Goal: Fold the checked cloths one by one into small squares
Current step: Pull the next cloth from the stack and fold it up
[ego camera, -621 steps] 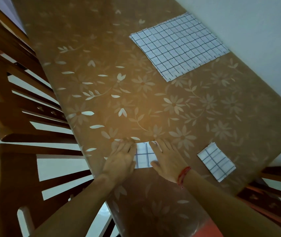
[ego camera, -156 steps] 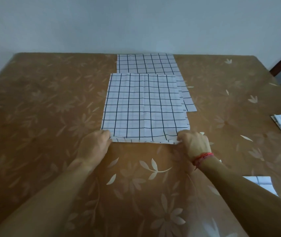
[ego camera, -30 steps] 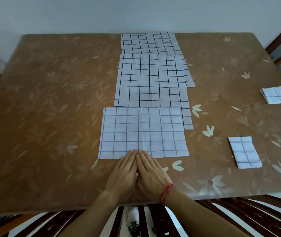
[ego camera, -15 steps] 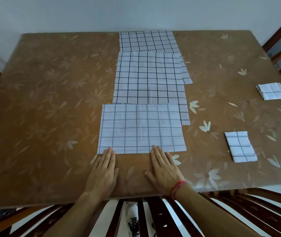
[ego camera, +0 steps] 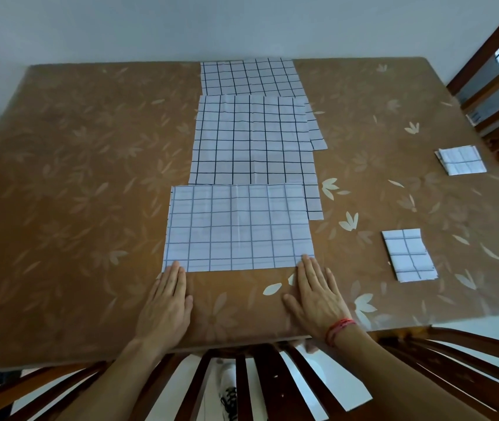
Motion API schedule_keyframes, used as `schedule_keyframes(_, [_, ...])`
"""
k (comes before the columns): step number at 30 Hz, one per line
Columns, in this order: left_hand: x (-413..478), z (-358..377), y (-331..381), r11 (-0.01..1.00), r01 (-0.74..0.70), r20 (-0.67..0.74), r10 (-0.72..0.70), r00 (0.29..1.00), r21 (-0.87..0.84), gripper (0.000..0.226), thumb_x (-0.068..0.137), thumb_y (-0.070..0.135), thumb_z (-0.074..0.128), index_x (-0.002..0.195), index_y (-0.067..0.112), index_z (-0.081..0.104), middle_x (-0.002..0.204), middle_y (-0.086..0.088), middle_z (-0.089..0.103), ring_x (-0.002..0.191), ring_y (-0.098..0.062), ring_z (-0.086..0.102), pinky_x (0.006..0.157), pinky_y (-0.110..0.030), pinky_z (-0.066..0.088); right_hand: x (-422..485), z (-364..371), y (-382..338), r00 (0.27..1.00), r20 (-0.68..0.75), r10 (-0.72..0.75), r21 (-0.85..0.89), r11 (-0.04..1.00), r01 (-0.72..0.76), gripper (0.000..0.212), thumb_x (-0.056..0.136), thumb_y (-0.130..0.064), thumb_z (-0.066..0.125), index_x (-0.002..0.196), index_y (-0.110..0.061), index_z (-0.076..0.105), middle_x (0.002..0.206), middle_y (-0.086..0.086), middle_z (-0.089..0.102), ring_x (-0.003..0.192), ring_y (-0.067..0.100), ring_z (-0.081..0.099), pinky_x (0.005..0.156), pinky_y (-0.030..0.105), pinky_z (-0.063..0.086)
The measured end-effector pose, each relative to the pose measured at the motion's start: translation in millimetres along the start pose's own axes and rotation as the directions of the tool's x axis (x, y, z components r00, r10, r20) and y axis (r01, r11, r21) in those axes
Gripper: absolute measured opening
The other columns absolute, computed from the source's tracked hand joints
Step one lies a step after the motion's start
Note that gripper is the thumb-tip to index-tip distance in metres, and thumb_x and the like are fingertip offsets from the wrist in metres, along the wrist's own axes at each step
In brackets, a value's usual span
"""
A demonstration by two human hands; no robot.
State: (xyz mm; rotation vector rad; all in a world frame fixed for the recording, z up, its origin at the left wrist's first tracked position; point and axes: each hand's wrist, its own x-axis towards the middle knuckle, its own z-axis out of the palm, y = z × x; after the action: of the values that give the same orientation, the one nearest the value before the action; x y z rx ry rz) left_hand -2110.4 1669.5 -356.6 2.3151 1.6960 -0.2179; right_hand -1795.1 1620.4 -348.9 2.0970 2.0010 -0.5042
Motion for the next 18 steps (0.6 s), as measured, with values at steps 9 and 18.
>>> schedule_keyframes(9, [8.2, -22.1, 11.3, 0.986, 0.041, -0.076, -0.054, 0.996, -0.163, 0.054, 0.098, 0.027, 0.049, 0.145, 0.004, 0.038, 0.155, -0.012, 0.031, 0.145, -0.023, 0.024, 0.118, -0.037, 0.024, 11.0, -20.2, -2.6, 0.985, -0.167, 0.047, 0.129, 0.991, -0.026, 0.064, 0.093, -0.053, 0.027, 0.144, -0.015, 0.038, 0.150, 0.003, 0.037, 0.134, 0.023, 0.038, 0.112, 0.040, 0.027])
schedule_keyframes(18, [62.3, -41.3, 74.3, 0.962, -0.220, -0.064, 0.212, 0.975, -0.164, 0.055, 0.104, 0.026, 0.029, 0.154, 0.009, 0.014, 0.163, -0.005, 0.002, 0.149, -0.016, -0.004, 0.121, -0.032, -0.001, 76.5, -65.5, 5.4, 0.922, -0.134, 0.364, 0.565, 0.792, -0.231, 0.019, 0.088, -0.032, 0.054, 0.081, -0.016, 0.047, 0.098, 0.007, 0.053, 0.095, 0.027, 0.045, 0.078, 0.040, 0.043])
